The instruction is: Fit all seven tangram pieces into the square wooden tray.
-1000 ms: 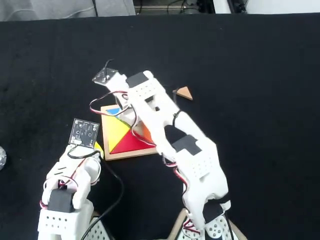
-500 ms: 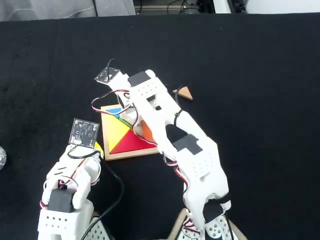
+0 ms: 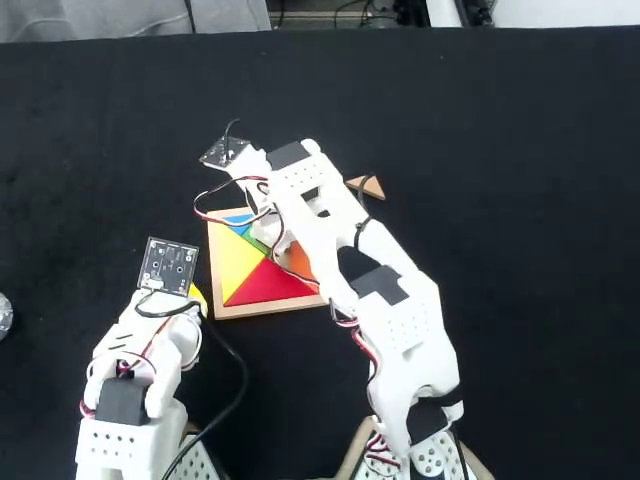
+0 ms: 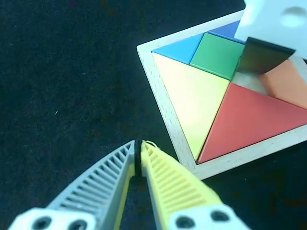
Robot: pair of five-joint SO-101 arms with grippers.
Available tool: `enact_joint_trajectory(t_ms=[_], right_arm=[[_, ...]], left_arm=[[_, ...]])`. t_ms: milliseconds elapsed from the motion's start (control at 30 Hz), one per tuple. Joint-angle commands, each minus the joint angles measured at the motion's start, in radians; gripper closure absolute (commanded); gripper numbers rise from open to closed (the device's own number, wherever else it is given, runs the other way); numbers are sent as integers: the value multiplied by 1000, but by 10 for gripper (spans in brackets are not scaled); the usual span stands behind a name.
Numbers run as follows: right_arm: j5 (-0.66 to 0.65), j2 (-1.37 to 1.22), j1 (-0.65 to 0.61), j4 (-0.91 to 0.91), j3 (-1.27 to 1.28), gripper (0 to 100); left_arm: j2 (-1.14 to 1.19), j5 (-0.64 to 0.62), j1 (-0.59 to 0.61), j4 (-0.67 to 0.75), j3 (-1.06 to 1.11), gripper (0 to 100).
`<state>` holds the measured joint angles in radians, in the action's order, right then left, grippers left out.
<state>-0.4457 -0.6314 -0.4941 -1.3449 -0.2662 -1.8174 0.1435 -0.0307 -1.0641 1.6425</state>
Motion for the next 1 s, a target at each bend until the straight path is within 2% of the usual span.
enact_joint_trajectory(t_ms=[0,133,233,367,467,567,700,833,967], right_arm=[[-3,64,37,23,4,988],[-8,48,54,38,2,988],[-3,90,58,-14,-25,988],[-3,277,75,-155,-76,988],[-3,430,160,-180,-68,988],[-3,489,301,-81,10,988],[0,403,437,187,160,987],[71,216,436,374,147,987],[117,61,393,348,-101,988]], left_arm=[[-6,0,-7,14,-10,967],[-6,0,-8,12,-8,967],[-6,0,-8,12,-8,967],[-6,0,-10,12,-8,967],[-6,0,-10,14,-8,967],[-6,0,-10,12,-8,967],[-6,0,-12,14,-8,967],[-6,0,-12,15,-8,967],[-6,0,-12,15,-8,967]])
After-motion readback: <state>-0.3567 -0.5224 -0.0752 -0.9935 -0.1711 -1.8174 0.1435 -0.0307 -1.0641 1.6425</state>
